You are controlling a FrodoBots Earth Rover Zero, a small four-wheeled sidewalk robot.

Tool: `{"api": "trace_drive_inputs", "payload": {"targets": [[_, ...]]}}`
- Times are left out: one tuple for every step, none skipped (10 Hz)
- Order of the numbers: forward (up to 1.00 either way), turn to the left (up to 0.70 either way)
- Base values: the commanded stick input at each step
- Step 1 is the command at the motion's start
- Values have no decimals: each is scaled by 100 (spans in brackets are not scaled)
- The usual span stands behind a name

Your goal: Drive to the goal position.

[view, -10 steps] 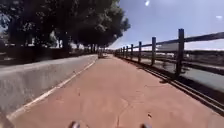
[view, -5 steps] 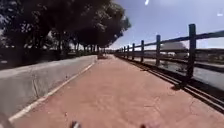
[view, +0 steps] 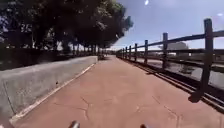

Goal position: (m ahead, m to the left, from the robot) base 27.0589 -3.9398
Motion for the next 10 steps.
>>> {"api": "trace_drive_inputs", "payload": {"targets": [[100,0],[100,0],[100,0],[100,0],[100,0],[100,0],[100,0],[100,0],[100,0],[100,0]]}}
